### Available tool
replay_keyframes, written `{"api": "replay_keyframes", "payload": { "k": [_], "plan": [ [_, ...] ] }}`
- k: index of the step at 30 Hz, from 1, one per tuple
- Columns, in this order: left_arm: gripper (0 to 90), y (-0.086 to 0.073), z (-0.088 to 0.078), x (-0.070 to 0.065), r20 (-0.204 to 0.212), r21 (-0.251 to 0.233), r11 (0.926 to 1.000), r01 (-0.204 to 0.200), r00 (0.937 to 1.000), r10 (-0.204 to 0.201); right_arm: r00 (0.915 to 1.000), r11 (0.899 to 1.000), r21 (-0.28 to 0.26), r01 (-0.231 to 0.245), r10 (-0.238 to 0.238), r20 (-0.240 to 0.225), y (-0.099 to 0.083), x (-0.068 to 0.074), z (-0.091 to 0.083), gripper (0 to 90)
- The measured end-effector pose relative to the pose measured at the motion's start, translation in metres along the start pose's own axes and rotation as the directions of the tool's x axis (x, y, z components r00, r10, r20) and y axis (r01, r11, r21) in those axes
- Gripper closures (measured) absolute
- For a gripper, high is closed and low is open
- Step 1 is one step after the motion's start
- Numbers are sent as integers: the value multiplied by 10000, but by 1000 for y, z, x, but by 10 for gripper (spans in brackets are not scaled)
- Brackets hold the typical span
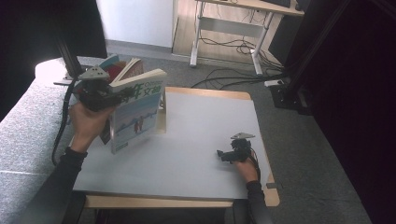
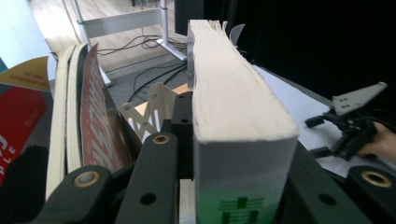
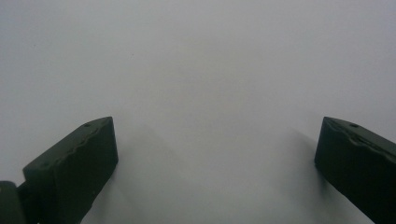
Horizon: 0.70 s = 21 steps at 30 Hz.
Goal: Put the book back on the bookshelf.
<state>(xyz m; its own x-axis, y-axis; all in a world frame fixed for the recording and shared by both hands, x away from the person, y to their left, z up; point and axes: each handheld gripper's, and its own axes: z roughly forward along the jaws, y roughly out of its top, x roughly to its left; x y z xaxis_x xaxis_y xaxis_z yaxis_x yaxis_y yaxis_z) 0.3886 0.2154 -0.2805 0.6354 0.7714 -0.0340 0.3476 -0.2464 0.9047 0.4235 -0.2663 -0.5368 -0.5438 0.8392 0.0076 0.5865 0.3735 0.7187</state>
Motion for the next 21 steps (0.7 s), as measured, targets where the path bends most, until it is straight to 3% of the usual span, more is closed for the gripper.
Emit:
{"api": "replay_keyframes", "payload": {
  "k": [12, 21],
  "plan": [
    [740, 5, 38, 7, -633, -48, 9995, 296, 9975, -299, 10000, 10000, -1, -3, 3, 9, 0, 0, 0, 0],
    [740, 8, 67, 12, -868, -257, 9987, 441, 9952, -462, 10000, 10000, -1, -8, 8, 8, 0, 0, 0, 0]
  ]
}}
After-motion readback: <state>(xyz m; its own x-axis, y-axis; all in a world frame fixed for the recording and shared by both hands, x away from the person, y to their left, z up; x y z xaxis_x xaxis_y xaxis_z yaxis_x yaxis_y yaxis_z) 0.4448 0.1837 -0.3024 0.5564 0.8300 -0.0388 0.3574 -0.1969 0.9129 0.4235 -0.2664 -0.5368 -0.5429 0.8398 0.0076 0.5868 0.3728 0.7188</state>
